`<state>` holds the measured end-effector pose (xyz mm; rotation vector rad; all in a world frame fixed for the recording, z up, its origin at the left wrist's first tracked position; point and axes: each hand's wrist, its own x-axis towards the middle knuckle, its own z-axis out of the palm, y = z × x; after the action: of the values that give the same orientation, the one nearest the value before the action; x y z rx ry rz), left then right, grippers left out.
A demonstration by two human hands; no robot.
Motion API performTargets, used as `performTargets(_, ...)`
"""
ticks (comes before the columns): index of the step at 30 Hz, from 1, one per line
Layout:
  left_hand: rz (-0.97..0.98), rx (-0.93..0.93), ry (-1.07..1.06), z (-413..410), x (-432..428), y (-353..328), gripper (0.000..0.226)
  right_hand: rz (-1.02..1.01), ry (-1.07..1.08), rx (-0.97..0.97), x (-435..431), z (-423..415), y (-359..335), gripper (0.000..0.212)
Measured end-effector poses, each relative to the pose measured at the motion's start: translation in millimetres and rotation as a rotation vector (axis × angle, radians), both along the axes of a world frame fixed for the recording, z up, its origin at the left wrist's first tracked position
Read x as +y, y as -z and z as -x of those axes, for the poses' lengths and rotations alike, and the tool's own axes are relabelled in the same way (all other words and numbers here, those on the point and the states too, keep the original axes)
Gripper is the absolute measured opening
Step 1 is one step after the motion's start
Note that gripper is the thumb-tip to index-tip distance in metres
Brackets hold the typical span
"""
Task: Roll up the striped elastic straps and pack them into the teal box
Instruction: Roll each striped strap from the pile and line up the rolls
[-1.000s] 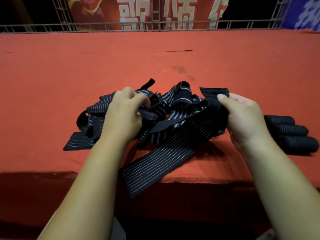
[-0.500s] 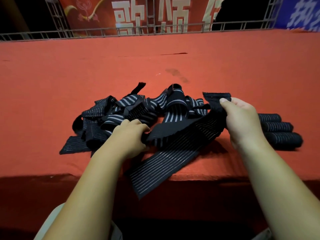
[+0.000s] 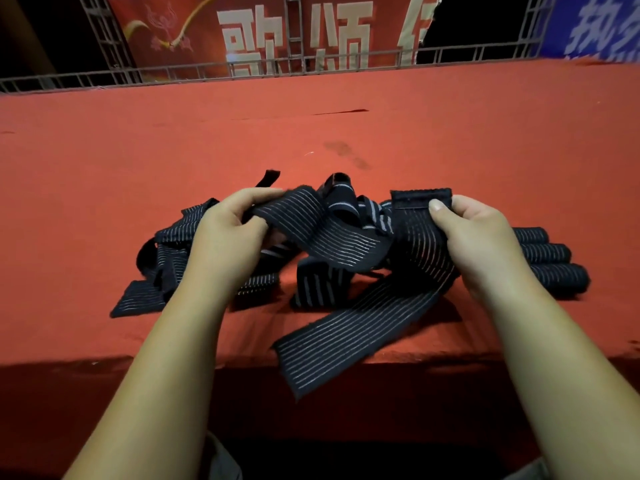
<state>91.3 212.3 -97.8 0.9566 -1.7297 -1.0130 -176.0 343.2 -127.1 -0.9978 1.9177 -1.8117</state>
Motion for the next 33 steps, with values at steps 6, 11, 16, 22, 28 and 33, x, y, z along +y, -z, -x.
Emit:
performTargets(6, -0.18, 0.317, 0.174, 1, 9, -22, 0.052, 0.105, -0.127, -0.111, 22, -9, -22, 0.021)
performTargets(11, -0.152, 0.454, 0.171, 7, 34, -52, 0.026, 0.155, -0.445, -0.226, 60, -21, -46, 0.024)
performTargets(16, -0.076, 0.423, 0.151, 7, 56, -85, 0.041, -0.024, -0.598, -0.016, 98, -35, -79, 0.027)
performTargets(22, 0.047, 0.289, 0.246, 5, 93, -119, 0.027, 0.144, -0.511, 0.046, 115, -57, -113, 0.022)
performTargets(28, 0.018, 0.303, 0.336, 8, 107, -130, 0.02, 0.175, -0.468, 0.067, 105, -85, -127, 0.02)
performTargets(33, -0.019, 0.33, 0.398, 5, 112, -126, 0.02, 0.224, -0.45, 0.016, 97, -93, -124, 0.021)
